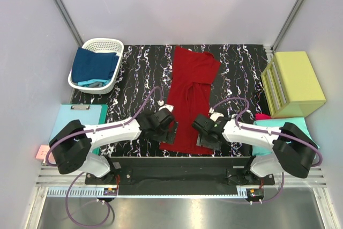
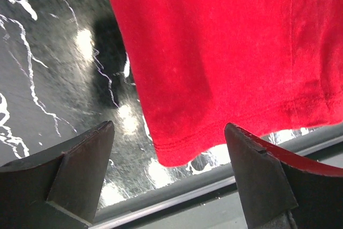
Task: Fold and stack the t-shirts
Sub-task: Grab the bottom of the folded rectangular tshirt with both arms
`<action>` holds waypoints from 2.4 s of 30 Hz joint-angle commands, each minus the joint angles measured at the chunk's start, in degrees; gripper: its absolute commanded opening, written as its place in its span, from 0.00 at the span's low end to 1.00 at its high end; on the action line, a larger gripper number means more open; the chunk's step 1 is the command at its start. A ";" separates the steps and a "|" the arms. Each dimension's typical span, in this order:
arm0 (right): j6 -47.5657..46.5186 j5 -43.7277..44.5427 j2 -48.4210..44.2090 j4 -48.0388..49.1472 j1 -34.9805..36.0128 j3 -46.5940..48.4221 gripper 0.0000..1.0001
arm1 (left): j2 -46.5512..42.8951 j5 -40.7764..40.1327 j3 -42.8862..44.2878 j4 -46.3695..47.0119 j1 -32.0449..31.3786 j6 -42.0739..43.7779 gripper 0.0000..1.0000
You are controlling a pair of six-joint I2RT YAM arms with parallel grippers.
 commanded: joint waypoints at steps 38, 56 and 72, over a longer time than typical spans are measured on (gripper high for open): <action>12.08 10.34 -11.87 -13.91 6.38 0.40 0.64 | -5.45 -10.16 -0.76 -7.83 -5.38 -14.37 0.63; 12.87 10.52 -13.81 -14.79 6.38 -0.83 0.63 | -0.35 -0.41 -4.10 0.52 -1.95 -12.62 0.36; 11.20 9.29 -10.47 -11.45 6.38 -1.44 0.63 | -2.90 1.70 -7.79 0.17 -2.04 -13.68 0.29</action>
